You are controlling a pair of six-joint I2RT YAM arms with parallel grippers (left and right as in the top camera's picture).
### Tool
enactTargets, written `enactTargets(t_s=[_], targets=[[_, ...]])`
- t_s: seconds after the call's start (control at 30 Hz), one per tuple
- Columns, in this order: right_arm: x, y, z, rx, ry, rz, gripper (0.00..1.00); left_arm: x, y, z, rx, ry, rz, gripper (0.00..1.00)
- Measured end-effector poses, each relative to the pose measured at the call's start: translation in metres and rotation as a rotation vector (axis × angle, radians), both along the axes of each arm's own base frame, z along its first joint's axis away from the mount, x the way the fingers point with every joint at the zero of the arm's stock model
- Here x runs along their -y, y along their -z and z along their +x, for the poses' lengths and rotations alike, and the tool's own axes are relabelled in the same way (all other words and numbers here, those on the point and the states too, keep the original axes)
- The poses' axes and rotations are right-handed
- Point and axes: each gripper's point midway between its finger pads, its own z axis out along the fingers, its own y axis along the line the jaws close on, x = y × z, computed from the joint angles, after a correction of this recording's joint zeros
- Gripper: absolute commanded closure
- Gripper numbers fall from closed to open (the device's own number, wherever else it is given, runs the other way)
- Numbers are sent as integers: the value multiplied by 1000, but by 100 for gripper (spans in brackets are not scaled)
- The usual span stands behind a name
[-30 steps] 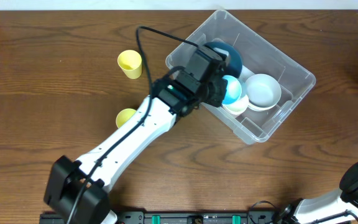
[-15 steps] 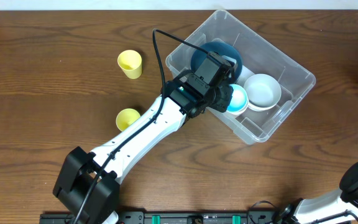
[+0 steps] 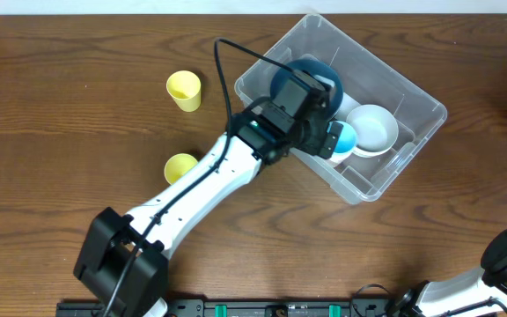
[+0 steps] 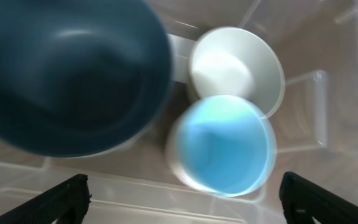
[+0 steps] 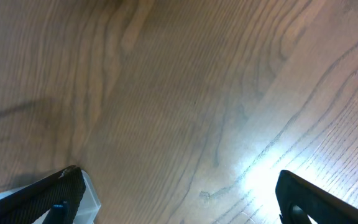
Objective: Pack container
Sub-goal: 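Release the blue cup and move the left gripper to the yellow cup, then grasp the near yellow cup rim with the left gripper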
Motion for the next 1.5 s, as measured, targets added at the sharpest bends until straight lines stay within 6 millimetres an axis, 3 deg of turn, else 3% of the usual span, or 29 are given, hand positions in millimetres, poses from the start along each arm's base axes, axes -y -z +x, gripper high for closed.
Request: enactTargets(t_s=[0.13,0.27,0.37,0.43,0.6,0.8,1.03,1.23,1.5], targets=[[0,0,0,0,0,0,1,-46,-19,22,8,-110,-5,2],[0,0,0,0,0,-1,1,-142,-50,34,-2,-353,19,2],[0,0,0,0,0,0,1,-213,-65,25,-40,-540,44,2],[0,0,0,0,0,0,1,-244,-63,11,-96,-624,73,2],[0,0,0,1,0,0,1,-293,-40,-27,-286,-753,154,2],[0,0,0,0,0,-1,1,-308,-29,-46,-382,-809,182,2],[0,0,0,0,0,0,1,-316,5,-65,-481,-880,221,2],[0,0,0,0,0,0,1,-329,35,-66,-513,-948,239,2],[0,0,0,0,0,0,1,-327,79,-70,-592,-945,263,2]])
